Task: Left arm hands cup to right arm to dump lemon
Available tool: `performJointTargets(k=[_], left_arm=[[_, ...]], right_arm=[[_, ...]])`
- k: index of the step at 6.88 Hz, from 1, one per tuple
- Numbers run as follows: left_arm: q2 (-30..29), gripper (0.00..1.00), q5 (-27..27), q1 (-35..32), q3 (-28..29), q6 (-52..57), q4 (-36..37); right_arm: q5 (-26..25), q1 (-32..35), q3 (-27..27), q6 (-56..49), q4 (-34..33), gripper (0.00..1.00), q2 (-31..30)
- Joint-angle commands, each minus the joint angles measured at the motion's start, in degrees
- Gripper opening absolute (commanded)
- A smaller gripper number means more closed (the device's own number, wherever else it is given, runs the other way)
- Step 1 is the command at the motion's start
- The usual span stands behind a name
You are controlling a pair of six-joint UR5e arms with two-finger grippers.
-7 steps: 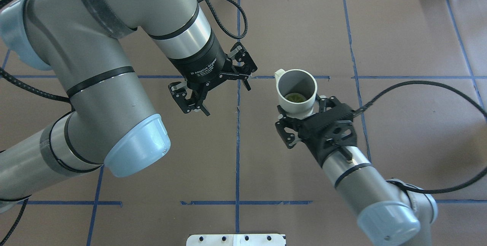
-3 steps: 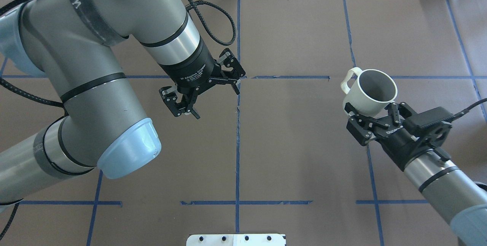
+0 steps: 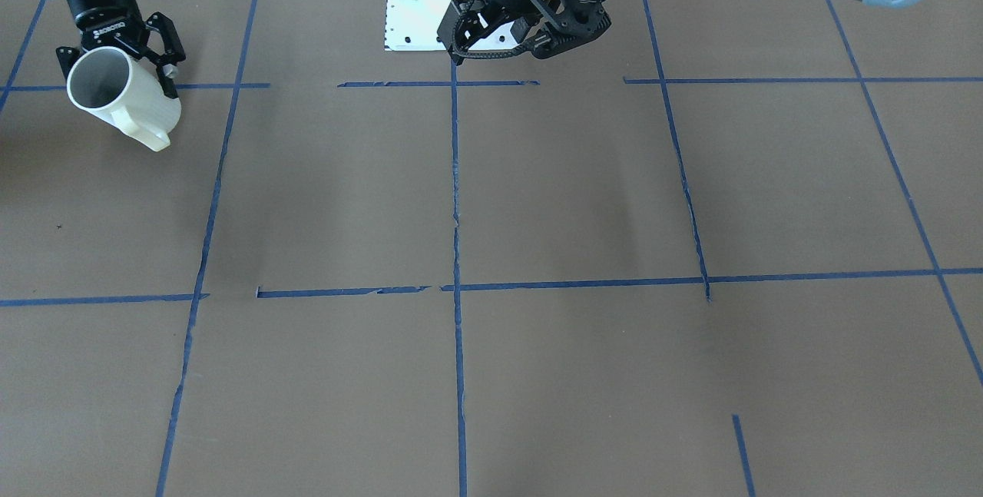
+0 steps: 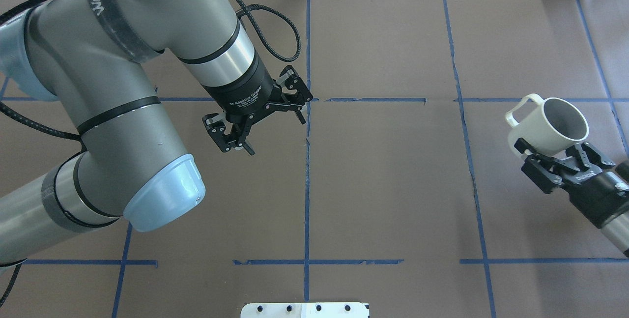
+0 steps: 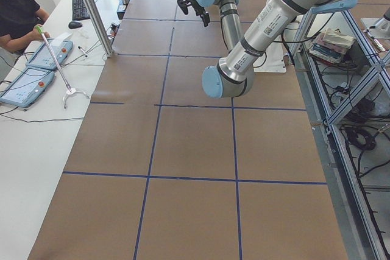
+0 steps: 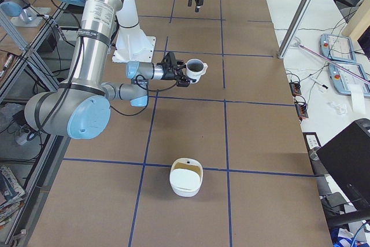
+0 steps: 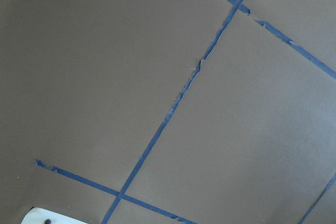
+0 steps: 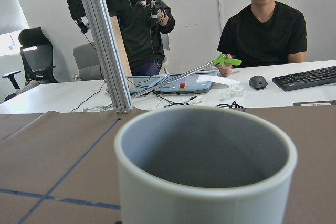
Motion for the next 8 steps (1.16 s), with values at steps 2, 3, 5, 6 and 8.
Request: performJointTargets(k=[2, 3, 5, 6, 8], left_arm=[[0.22, 1.00, 0.09, 0.11, -0.07, -0.10, -0.02], [0.22, 1.00, 0.18, 0.11, -0.07, -0.19, -0.02], [0.13, 1.00, 2.18, 0.46, -0.07, -0.10, -0.10], [0.04, 1.00, 2.46, 0.55, -0.07, -0.19, -0.11], [0.04, 1.00, 2.55, 0.55, -0.07, -0.19, -0.11]], right_arm=[[0.68, 0.11, -15.28, 4.89, 23.88, 0.00, -4.34], [2.07, 0.11, -18.17, 6.12, 30.77, 0.00, -7.92], [4.10, 0.11, -31.76, 13.70, 47.12, 0.00, -8.93], [6.02, 0.11, -37.65, 20.82, 53.54, 0.00, -8.84], [6.04, 0.28, -40.96, 31.72, 60.26, 0.00, -8.14]])
